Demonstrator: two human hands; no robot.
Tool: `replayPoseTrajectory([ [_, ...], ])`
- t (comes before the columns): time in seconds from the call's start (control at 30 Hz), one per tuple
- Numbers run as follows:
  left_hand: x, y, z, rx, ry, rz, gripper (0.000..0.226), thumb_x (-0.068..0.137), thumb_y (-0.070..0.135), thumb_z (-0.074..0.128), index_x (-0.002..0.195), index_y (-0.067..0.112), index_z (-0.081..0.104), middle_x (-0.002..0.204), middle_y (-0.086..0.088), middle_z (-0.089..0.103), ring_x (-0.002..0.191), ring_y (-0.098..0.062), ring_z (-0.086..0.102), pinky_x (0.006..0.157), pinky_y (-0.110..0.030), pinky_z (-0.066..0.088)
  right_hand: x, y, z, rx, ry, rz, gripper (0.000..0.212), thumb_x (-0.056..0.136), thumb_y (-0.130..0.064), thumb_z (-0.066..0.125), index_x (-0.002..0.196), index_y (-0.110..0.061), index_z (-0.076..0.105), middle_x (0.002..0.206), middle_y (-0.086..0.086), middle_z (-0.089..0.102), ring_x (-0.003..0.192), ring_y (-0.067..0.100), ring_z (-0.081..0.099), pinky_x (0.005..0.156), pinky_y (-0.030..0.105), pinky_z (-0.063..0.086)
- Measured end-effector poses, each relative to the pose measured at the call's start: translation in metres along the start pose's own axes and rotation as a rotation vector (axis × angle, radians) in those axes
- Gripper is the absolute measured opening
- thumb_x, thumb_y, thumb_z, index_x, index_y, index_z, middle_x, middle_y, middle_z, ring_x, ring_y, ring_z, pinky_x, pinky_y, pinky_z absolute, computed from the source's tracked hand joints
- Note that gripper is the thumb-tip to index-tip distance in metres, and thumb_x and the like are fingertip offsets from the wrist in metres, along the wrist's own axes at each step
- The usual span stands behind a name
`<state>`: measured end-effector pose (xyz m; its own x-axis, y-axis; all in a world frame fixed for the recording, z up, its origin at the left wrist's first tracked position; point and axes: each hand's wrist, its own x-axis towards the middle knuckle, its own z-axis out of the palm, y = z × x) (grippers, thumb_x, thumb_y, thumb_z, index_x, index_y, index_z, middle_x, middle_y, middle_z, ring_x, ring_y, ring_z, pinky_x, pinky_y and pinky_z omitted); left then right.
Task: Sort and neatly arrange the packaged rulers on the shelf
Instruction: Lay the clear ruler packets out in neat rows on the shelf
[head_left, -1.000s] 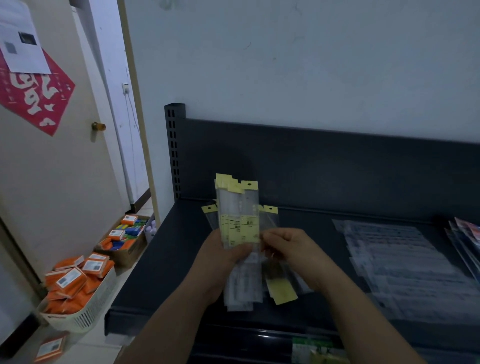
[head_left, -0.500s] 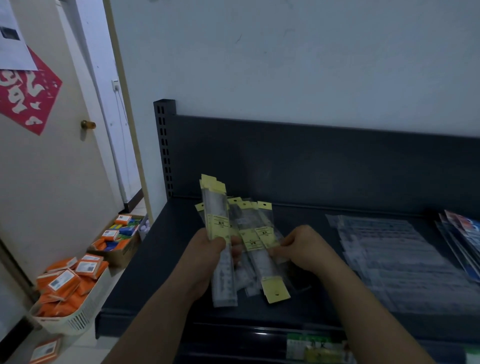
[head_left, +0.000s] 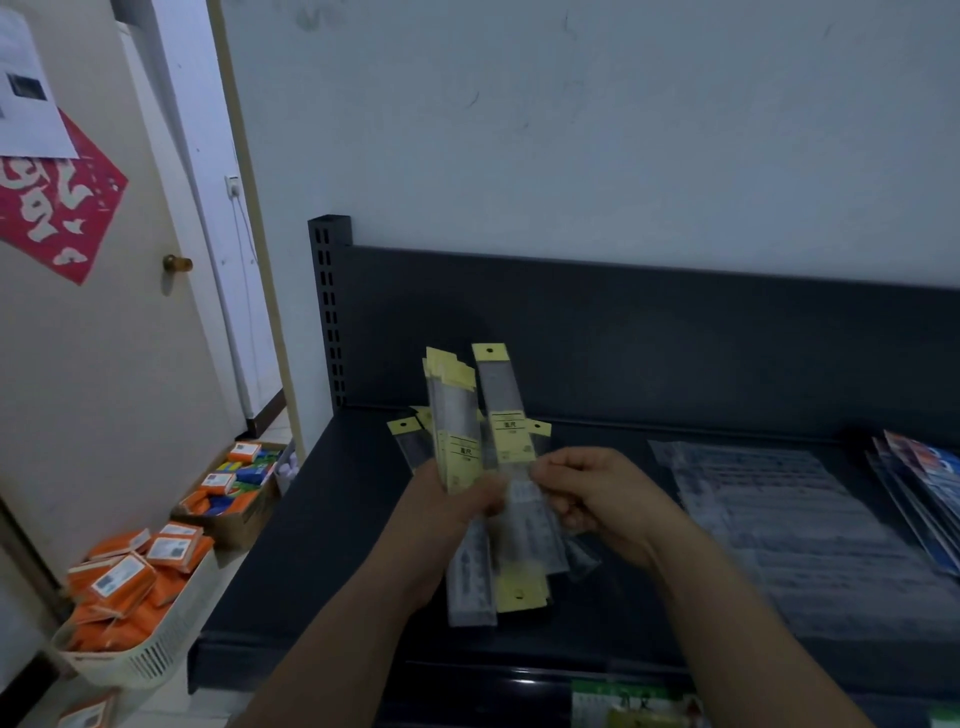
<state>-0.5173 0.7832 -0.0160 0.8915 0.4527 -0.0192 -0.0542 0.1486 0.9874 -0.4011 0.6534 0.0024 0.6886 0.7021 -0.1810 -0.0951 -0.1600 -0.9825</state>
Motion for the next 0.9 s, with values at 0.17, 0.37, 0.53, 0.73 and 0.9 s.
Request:
replayPoseTrajectory([
  [0.17,0.000,-0.003,-0.003,0.125,0.106,0.014,0.023,0.088,-0.001,0.062,0.103,0.015,0.067,0.102,-0.009,0.073,0.093,-0.023,0.071,0.086,-0.042,0.057,0.002,0.005,0.011,-0.058,0.049,-0.034,0.013,0.092,-0.002,0.056,0.094,-0.003,0.069,0.075,0.008,0.065,0.051,0.004,0.058,0.047,0.016,0.047],
  [0.37,0.000,0.002,-0.022,0.030,0.190,-0.150,0.022,0.093,-0.007,0.045,0.090,-0.001,0.066,0.092,-0.021,0.070,0.079,-0.030,0.068,0.070,-0.038,0.059,0.012,0.022,0.008,-0.791,0.247,-0.034,0.047,0.069,-0.057,0.074,0.094,-0.019,0.064,0.093,-0.003,0.059,0.076,0.007,0.057,0.062,0.024,0.047],
  [0.53,0.000,0.006,-0.015,0.003,0.127,-0.184,0.031,0.092,-0.010,0.041,0.081,0.006,0.065,0.077,-0.012,0.073,0.072,-0.023,0.070,0.071,-0.036,0.059,0.019,0.024,0.025,-0.960,0.236,-0.047,0.045,0.066,-0.062,0.073,0.078,-0.023,0.054,0.087,-0.003,0.040,0.070,0.011,0.050,0.060,0.027,0.044],
  [0.73,-0.002,0.005,-0.013,-0.016,0.090,-0.178,0.029,0.093,-0.010,0.040,0.089,0.006,0.064,0.080,-0.009,0.074,0.079,-0.023,0.071,0.076,-0.034,0.059,0.018,0.021,0.026,-0.747,0.179,-0.021,0.055,0.075,-0.034,0.077,0.043,-0.019,0.034,0.045,-0.004,0.031,0.032,0.006,0.028,0.043,0.022,0.025],
  [0.9,-0.003,0.010,-0.017,-0.076,0.143,-0.172,0.019,0.094,-0.008,0.042,0.094,0.001,0.058,0.098,-0.023,0.063,0.085,-0.033,0.064,0.073,-0.044,0.057,0.011,0.013,0.010,-0.550,0.237,-0.033,0.027,0.089,-0.021,0.061,0.066,-0.006,0.061,0.058,0.004,0.051,0.051,0.012,0.045,0.051,0.026,0.036],
])
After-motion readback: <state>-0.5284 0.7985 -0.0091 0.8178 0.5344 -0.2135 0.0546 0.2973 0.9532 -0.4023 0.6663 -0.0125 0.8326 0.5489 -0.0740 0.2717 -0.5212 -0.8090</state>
